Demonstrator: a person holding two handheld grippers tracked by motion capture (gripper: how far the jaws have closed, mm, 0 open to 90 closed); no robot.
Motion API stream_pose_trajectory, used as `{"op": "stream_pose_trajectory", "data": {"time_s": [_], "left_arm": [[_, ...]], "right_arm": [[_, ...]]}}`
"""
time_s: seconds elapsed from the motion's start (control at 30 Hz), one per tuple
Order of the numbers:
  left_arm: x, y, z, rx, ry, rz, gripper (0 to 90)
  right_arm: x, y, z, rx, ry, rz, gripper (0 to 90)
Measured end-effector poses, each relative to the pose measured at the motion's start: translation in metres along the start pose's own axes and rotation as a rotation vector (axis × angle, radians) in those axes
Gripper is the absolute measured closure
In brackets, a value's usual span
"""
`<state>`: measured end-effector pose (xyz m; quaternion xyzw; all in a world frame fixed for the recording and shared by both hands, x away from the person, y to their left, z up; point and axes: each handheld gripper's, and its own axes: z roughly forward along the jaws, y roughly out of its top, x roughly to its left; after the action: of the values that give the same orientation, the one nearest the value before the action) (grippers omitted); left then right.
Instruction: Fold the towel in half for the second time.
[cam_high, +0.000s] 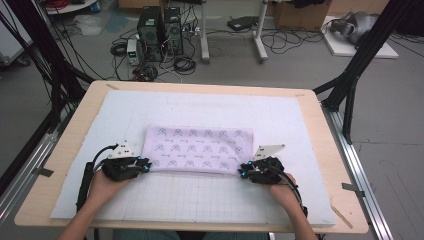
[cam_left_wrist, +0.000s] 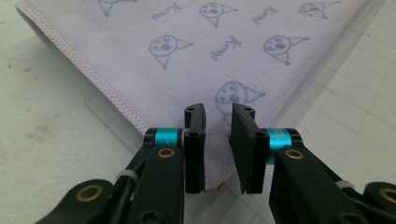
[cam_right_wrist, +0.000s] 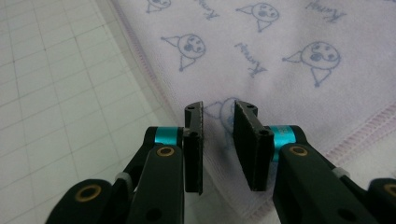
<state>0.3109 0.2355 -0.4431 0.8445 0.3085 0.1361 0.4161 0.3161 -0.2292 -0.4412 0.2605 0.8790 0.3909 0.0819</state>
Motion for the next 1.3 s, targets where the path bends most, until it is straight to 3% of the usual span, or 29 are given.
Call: {"op": "stream_pose_trajectory", "data": {"time_s": [0.13,0.27,0.4,0.5,0.57,0.6,0.7,0.8,0.97,1.03,1.17,1.3], "left_arm": [[0.001,0.004,-0.001,-0.004,0.0,-0.007,71.3],[0.009,0.021,0.003,-0.048,0.015,-0.032,72.3],[0.023,0.052,0.016,-0.101,0.067,-0.057,78.5],[0.035,0.07,0.03,-0.108,0.124,-0.061,80.6],[0.046,0.076,0.041,-0.116,0.164,-0.099,80.7],[0.053,0.077,0.048,-0.107,0.183,-0.129,80.6],[0.067,0.072,0.062,-0.032,0.216,-0.166,80.6],[0.074,0.063,0.071,0.03,0.216,-0.193,80.6],[0.075,0.06,0.072,0.011,0.21,-0.198,80.5],[0.075,0.061,0.071,0.013,0.209,-0.194,79.6],[0.072,0.062,0.064,-0.026,0.188,-0.21,68.9],[0.068,0.062,0.053,-0.082,0.154,-0.233,61.1]], "right_arm": [[-0.001,0.004,0.0,-0.003,0.0,0.001,70.8],[-0.009,0.023,0.002,-0.027,-0.03,-0.01,71.1],[-0.031,0.055,0.012,-0.071,-0.058,0.025,78.5],[-0.047,0.077,0.027,-0.092,-0.079,0.044,80.8],[-0.057,0.089,0.039,-0.085,-0.105,0.062,81.1],[-0.063,0.092,0.046,-0.076,-0.114,0.068,81.1],[-0.077,0.093,0.061,-0.039,-0.15,0.104,81.4],[-0.09,0.083,0.068,0.007,-0.171,0.151,81.7],[-0.095,0.076,0.064,0.001,-0.176,0.162,82.0],[-0.097,0.073,0.063,-0.018,-0.167,0.189,81.2],[-0.092,0.076,0.058,-0.039,-0.163,0.163,67.7],[-0.086,0.079,0.048,-0.084,-0.152,0.191,55.3]]}}
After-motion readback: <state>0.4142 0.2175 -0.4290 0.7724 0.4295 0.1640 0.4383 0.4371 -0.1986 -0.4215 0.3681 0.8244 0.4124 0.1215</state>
